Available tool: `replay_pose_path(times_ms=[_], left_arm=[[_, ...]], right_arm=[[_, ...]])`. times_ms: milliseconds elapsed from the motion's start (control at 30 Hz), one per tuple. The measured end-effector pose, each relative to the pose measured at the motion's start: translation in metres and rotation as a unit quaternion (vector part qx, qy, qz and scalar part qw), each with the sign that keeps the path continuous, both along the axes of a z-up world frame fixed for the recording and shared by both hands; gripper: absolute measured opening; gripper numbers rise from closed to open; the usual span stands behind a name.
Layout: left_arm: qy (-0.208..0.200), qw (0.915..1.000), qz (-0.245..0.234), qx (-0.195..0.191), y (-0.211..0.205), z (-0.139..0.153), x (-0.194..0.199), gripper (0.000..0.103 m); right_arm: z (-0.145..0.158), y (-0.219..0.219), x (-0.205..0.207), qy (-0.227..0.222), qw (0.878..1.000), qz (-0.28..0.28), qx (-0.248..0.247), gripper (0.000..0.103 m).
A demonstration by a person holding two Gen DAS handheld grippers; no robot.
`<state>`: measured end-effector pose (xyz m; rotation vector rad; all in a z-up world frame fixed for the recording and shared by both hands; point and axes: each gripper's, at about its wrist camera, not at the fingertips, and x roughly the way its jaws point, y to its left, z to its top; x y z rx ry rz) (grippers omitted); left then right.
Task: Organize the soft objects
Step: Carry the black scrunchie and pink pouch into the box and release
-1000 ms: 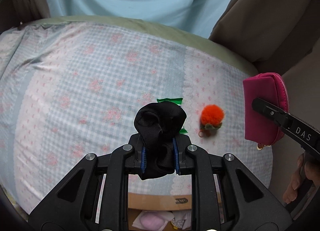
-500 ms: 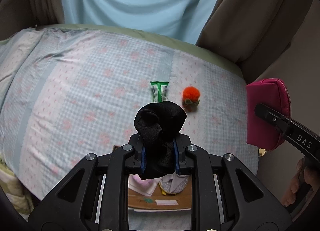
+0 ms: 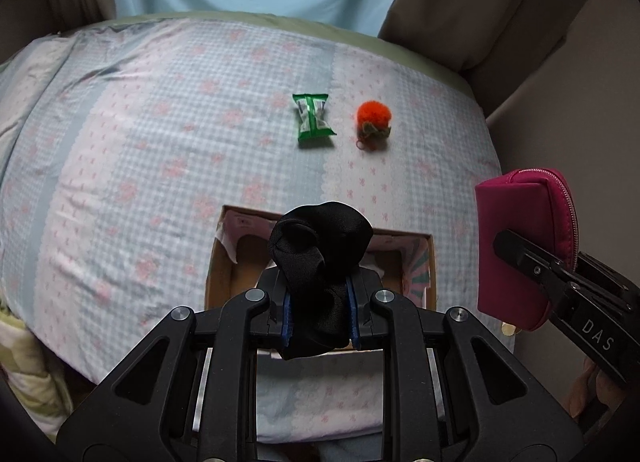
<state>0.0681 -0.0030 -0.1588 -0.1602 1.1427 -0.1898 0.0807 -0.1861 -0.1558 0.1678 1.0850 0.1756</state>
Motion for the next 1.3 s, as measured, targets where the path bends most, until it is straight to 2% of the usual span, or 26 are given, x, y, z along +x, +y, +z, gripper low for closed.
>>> replay_pose_path(times_ms=[267,533,867,1133,1300], left_arm=[[0.040,0.9968,-0.068,0.015,0.003,-0.037,-0.003,0.017],[0.081,0.9895,-0.113,0.041,-0.002,-0.096,0.010,0.018],[0.138,0.9738,-0.161,0.083,-0.021,-0.173,0.025,0.017],[0.166,0.9648,-0.176,0.103,-0.037,-0.209,0.030,0.018],[0.176,0.9619,-0.176,0.113,-0.041,-0.220,0.033,0.018]], right_arm=[[-0.041,0.020,-0.026,0.045,0.998,-0.054,-0.001,0.025],[-0.096,0.035,-0.016,0.098,0.993,-0.060,-0.009,0.025],[-0.177,0.005,0.004,0.189,0.974,-0.125,0.001,0.025],[-0.203,-0.001,0.018,0.217,0.970,-0.107,-0.014,0.025],[-0.212,-0.004,0.022,0.227,0.968,-0.103,-0.009,0.025]])
